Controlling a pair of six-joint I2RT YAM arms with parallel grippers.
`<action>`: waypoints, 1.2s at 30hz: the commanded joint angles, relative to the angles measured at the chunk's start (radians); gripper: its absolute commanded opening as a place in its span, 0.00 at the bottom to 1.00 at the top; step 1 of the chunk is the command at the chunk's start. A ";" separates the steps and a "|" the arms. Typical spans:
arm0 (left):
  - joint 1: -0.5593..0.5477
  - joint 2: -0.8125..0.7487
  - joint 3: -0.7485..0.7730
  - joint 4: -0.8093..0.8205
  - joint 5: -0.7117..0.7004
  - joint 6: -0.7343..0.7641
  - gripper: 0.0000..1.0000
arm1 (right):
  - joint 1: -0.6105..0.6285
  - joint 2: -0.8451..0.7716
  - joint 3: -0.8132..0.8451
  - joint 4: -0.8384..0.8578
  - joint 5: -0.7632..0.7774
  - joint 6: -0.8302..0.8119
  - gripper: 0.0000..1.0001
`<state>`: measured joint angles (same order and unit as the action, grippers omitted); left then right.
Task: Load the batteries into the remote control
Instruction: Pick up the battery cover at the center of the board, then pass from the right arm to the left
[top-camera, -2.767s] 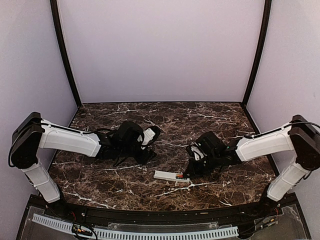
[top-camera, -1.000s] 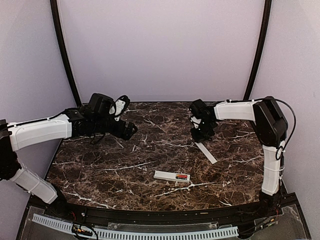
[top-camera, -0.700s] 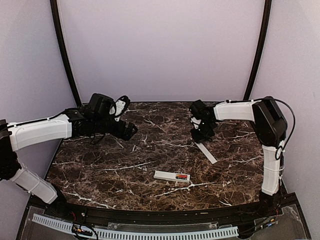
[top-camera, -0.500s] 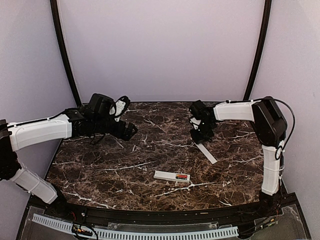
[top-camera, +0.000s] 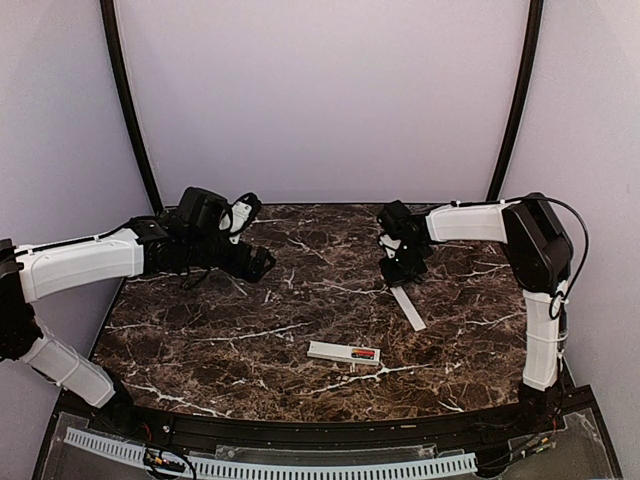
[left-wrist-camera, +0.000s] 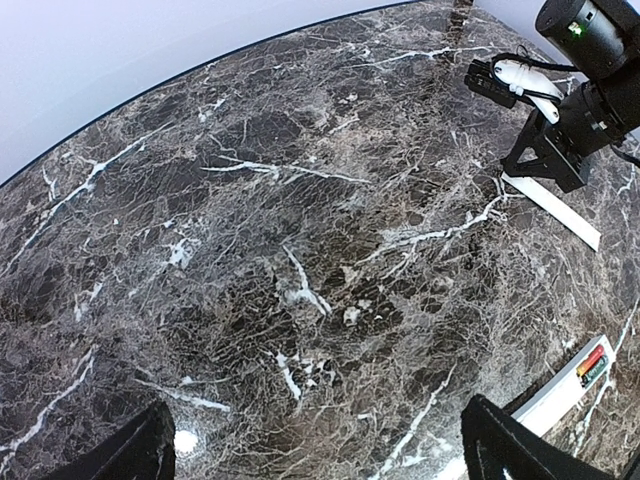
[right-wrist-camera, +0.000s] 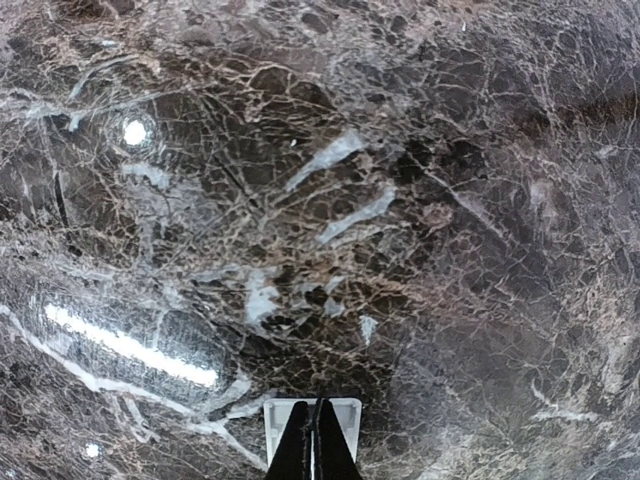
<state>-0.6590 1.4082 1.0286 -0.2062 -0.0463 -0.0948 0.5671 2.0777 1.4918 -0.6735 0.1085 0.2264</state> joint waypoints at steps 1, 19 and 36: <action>0.005 -0.008 0.020 -0.024 0.014 -0.004 0.99 | -0.004 0.007 -0.032 -0.006 -0.007 0.008 0.00; -0.090 0.118 -0.075 0.280 0.240 -0.278 0.93 | 0.103 -0.211 -0.153 0.151 0.014 0.146 0.00; -0.245 0.638 0.169 0.778 0.394 -0.684 0.97 | 0.161 -0.379 -0.190 0.245 -0.055 0.264 0.00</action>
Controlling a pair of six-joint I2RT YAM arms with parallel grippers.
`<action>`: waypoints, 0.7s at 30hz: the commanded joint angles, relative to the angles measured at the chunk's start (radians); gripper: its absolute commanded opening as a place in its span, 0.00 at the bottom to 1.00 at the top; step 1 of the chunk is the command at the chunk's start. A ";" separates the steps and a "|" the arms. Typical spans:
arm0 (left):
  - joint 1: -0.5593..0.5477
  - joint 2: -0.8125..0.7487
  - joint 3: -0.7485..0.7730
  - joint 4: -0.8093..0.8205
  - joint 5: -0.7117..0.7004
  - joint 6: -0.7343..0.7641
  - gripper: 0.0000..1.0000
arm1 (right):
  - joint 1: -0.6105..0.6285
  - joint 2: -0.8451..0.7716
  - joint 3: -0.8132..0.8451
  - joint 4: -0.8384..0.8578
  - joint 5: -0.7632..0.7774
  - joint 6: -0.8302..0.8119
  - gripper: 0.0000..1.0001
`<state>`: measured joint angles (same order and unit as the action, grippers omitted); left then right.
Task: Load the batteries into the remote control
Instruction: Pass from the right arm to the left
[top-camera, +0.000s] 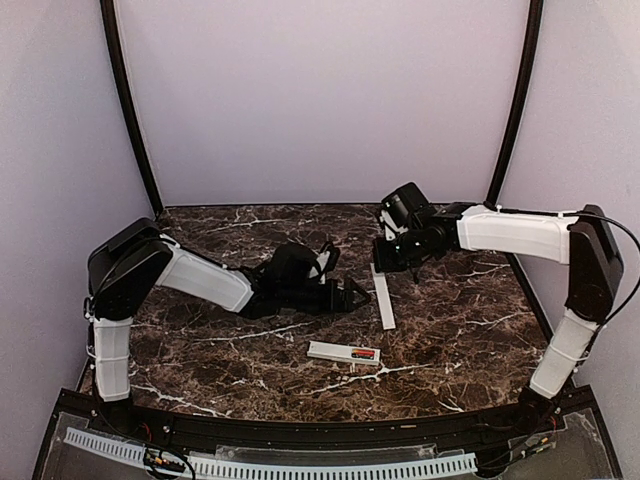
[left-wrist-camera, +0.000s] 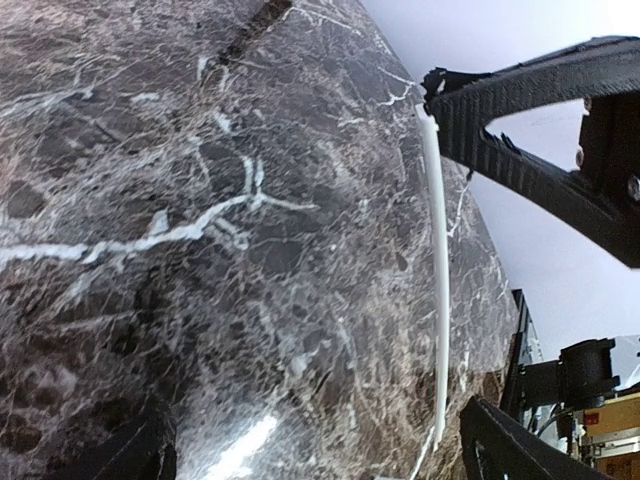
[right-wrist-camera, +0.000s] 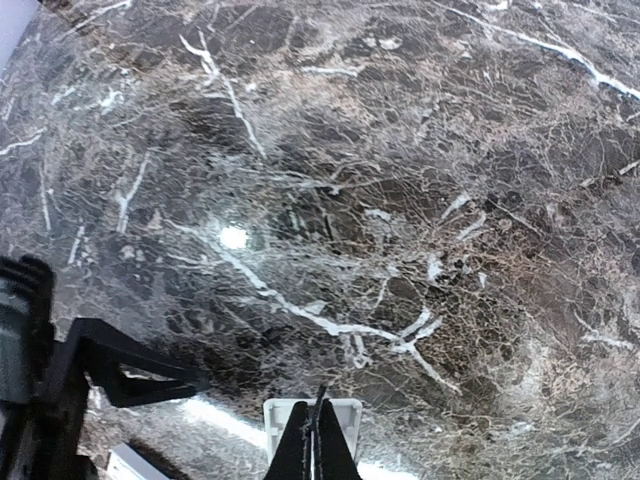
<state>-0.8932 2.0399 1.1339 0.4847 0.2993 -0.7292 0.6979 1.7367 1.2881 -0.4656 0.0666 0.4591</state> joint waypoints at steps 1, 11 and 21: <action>-0.011 0.015 0.077 0.091 0.064 -0.051 0.97 | 0.038 -0.041 0.021 0.035 -0.013 0.033 0.00; -0.010 0.019 0.091 0.097 0.089 -0.062 0.81 | 0.086 -0.069 0.069 0.003 0.005 0.031 0.00; -0.012 0.014 0.122 0.042 0.098 -0.027 0.48 | 0.096 -0.110 0.066 0.010 -0.007 0.035 0.00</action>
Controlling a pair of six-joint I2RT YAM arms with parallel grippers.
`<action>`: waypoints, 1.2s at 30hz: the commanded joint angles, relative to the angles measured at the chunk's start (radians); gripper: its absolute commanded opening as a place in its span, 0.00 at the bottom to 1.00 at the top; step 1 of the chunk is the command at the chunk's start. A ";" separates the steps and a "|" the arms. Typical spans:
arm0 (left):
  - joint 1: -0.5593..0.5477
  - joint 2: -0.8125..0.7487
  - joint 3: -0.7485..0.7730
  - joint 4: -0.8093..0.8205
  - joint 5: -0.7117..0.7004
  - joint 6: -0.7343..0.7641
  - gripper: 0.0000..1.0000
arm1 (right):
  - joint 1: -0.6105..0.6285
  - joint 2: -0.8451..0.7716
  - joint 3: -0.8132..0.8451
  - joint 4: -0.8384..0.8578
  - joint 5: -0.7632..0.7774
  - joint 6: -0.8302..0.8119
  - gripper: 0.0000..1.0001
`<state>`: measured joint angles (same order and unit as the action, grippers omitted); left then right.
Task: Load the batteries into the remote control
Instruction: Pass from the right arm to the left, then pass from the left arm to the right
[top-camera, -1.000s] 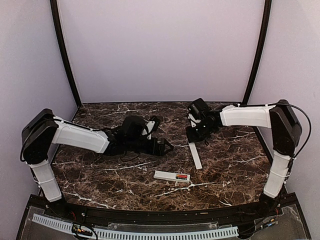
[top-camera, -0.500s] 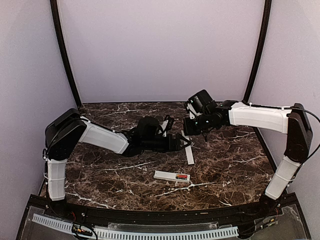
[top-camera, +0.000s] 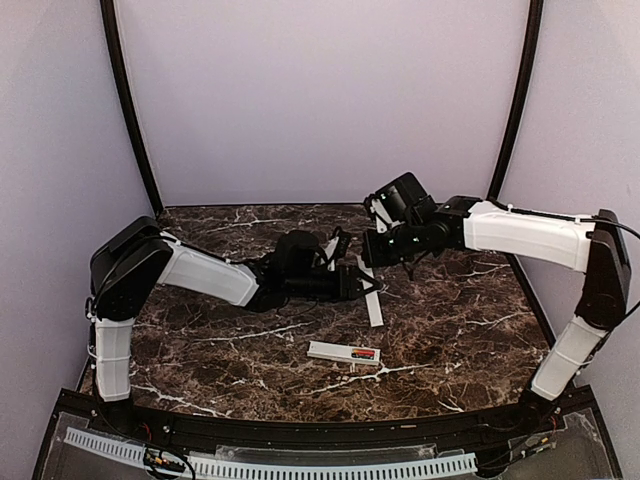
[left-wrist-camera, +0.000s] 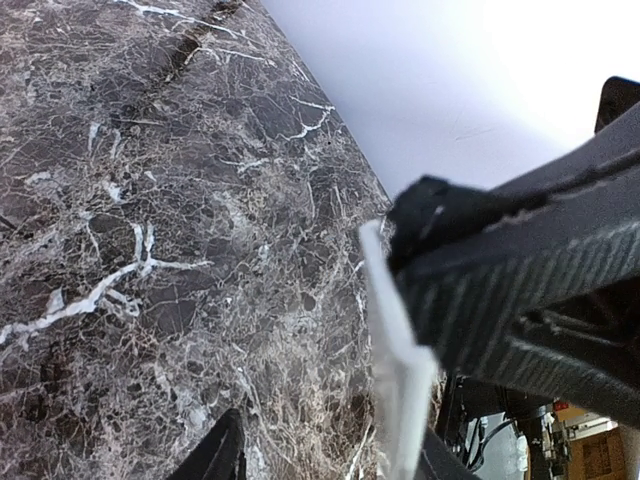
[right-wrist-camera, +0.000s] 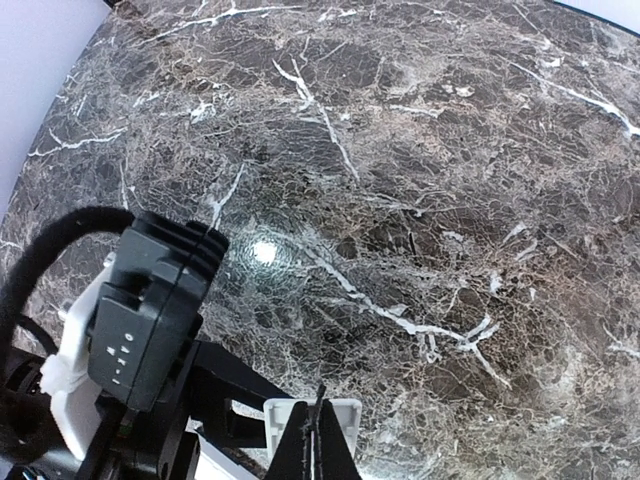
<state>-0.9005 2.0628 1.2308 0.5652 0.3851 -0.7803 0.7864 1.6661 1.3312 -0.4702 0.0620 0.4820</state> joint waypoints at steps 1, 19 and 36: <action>-0.003 -0.011 0.033 -0.043 0.015 0.029 0.40 | 0.008 -0.042 0.023 0.015 -0.007 0.011 0.00; -0.009 -0.348 -0.048 -0.130 0.133 0.478 0.00 | 0.005 -0.515 -0.174 0.244 -0.447 -0.295 0.94; -0.074 -0.590 -0.055 -0.241 0.354 0.655 0.00 | 0.119 -0.493 -0.208 0.507 -0.678 -0.280 0.58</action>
<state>-0.9741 1.4975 1.1755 0.3809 0.7078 -0.1677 0.8791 1.1469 1.1000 -0.0483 -0.5777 0.2012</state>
